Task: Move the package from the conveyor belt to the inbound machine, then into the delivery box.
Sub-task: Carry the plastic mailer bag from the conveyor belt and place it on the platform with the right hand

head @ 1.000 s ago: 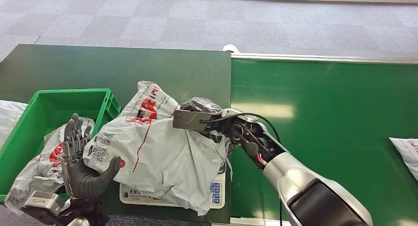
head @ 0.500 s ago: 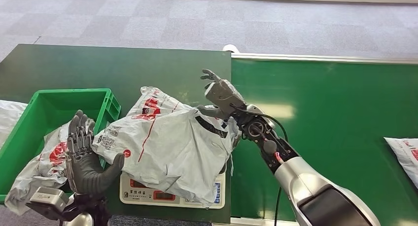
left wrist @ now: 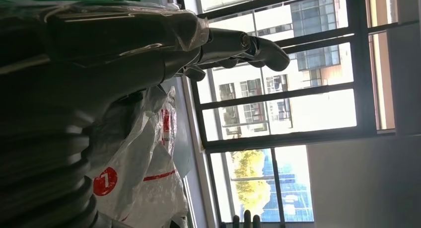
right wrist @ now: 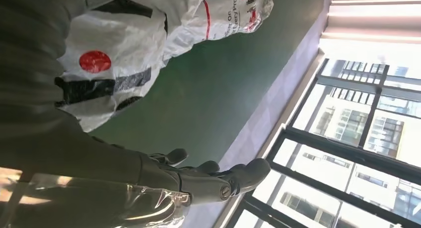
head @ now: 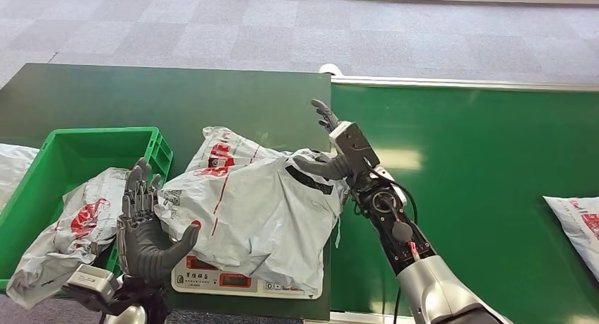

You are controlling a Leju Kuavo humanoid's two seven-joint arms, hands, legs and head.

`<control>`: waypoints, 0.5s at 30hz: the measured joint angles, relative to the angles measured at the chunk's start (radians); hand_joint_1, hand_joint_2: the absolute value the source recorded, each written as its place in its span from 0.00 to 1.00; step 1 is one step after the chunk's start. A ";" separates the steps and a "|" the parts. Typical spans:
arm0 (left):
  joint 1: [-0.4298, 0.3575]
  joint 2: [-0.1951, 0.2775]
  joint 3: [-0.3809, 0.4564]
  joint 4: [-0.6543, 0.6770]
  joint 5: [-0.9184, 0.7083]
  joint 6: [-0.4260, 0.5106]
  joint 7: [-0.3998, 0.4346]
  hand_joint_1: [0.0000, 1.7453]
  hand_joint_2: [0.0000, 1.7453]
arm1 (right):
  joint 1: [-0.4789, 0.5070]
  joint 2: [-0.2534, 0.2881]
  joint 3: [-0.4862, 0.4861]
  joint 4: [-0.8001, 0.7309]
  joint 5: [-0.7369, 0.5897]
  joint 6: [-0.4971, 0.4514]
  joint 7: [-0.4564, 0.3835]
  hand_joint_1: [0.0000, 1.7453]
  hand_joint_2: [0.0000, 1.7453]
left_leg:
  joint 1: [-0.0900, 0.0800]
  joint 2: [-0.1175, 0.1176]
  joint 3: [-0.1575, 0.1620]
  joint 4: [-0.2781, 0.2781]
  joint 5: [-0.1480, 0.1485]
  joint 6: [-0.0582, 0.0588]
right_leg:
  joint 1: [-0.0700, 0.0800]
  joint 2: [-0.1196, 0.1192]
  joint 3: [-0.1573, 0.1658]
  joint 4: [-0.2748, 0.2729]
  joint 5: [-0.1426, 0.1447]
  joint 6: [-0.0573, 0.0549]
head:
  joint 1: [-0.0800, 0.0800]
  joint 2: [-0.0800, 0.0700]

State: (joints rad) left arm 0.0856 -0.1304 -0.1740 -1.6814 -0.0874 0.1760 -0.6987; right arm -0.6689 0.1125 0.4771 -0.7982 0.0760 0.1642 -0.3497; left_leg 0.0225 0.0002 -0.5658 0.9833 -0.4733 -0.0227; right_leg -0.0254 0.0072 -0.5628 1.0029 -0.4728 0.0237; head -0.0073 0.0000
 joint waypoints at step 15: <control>-0.017 -0.050 0.005 0.042 0.036 -0.154 0.033 0.00 1.00 | 0.353 0.045 -0.123 -0.314 0.019 -0.018 -0.183 0.00 1.00 | 0.000 0.000 -0.001 0.000 -0.001 0.000 | 0.000 0.000 -0.001 0.000 -0.001 0.000 | 0.000 0.000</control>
State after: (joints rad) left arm 0.0684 -0.1804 -0.1694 -1.6392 -0.0514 0.0217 -0.6657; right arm -0.3161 0.1579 0.3545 -1.1120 0.0952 0.1462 -0.5326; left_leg 0.0224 0.0001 -0.5667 0.9833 -0.4742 -0.0227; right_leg -0.0255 0.0070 -0.5638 1.0026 -0.4734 0.0235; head -0.0073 0.0000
